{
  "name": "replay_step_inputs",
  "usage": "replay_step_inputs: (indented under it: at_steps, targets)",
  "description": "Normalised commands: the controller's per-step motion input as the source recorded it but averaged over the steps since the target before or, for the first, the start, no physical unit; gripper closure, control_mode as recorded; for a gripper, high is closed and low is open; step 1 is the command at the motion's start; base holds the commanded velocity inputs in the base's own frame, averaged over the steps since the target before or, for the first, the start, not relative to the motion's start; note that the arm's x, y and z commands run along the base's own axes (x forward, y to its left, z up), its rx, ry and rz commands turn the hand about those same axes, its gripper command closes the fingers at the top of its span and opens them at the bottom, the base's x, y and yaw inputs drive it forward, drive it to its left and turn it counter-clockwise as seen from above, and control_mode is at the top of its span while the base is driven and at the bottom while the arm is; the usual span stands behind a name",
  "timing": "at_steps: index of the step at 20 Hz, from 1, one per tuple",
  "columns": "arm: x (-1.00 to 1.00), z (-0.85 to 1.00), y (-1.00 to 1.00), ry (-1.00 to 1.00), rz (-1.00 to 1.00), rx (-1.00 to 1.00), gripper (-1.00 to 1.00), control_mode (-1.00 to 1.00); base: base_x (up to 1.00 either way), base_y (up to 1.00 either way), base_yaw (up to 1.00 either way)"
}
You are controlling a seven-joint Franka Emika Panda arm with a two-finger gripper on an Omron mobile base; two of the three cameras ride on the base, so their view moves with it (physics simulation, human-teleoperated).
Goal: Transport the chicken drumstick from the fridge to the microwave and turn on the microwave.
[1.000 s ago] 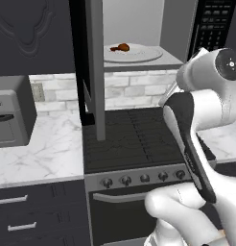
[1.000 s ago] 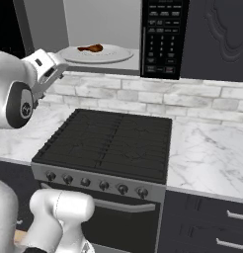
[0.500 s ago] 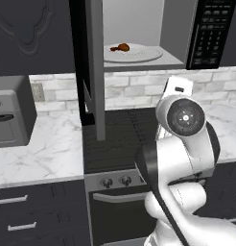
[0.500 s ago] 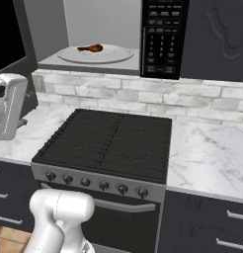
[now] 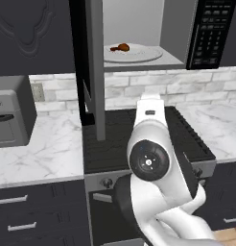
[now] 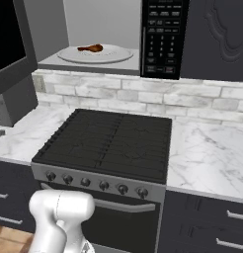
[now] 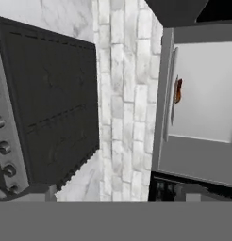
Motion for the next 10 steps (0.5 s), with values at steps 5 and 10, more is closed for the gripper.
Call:
replay_step_inputs:
  at_steps: [5,10]
  targets:
    - [-0.71,0.00,0.25,0.00,0.00,-0.10,-1.00,-1.00,0.00,0.00,0.00]
    - [-0.30,-0.08,0.52,0.00,0.00,-0.18,-1.00,-1.00,0.00,0.00,0.00]
